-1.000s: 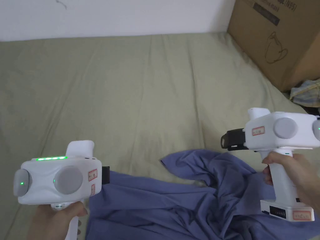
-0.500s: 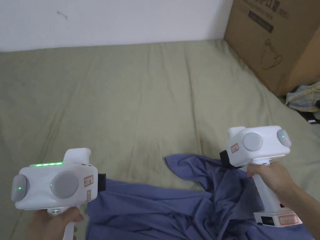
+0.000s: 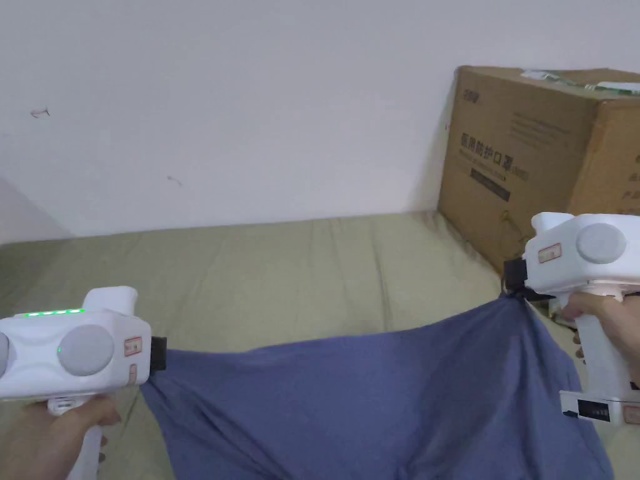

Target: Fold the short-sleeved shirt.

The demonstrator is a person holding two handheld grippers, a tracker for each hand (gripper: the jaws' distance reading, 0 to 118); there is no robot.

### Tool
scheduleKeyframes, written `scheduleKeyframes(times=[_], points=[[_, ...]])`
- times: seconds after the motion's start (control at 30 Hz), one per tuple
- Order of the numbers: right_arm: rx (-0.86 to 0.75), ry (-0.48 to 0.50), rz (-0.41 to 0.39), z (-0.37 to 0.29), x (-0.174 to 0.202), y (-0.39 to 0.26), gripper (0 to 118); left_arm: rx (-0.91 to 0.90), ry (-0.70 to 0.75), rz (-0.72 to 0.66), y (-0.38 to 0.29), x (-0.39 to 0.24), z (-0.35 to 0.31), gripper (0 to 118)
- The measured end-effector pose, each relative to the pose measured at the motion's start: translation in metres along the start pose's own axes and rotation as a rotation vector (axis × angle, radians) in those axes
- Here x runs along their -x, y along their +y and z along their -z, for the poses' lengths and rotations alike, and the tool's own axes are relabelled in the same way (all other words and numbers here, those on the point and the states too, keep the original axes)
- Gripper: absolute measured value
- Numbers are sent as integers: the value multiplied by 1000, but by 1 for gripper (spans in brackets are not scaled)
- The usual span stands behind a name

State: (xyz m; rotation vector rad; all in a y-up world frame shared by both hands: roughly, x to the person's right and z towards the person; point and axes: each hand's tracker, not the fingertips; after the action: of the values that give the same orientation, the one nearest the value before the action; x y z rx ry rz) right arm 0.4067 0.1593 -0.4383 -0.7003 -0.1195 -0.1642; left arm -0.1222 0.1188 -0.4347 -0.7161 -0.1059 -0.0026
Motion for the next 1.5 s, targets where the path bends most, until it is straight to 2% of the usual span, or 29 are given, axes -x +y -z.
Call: scheduleKeyframes(times=[0.13,0.23,0.5,0.7,0.97,1.1,1.23,1.33,1.5], points=[[-111,-9,-3,-66,1,25,5,-127,65,10,36,14,-50,6],[-181,37,26,-103,2,44,5,-211,88,-8,63,24,-82,6],[-304,109,71,-137,33,96,5,-337,164,-7,134,40,-122,6],[-418,128,49,-132,68,151,5,-370,236,18,191,55,-115,6],[-447,144,91,-96,97,247,5,-433,259,-21,280,78,-83,6],[-462,114,65,-70,116,293,5,-464,270,-27,323,80,-56,6],[-507,132,105,-45,127,333,5,-477,312,23,363,79,-32,6],[-523,124,95,-30,134,356,5,-495,342,55,390,78,-12,6],[-512,123,136,-6,135,384,5,-538,302,7,411,85,10,6]])
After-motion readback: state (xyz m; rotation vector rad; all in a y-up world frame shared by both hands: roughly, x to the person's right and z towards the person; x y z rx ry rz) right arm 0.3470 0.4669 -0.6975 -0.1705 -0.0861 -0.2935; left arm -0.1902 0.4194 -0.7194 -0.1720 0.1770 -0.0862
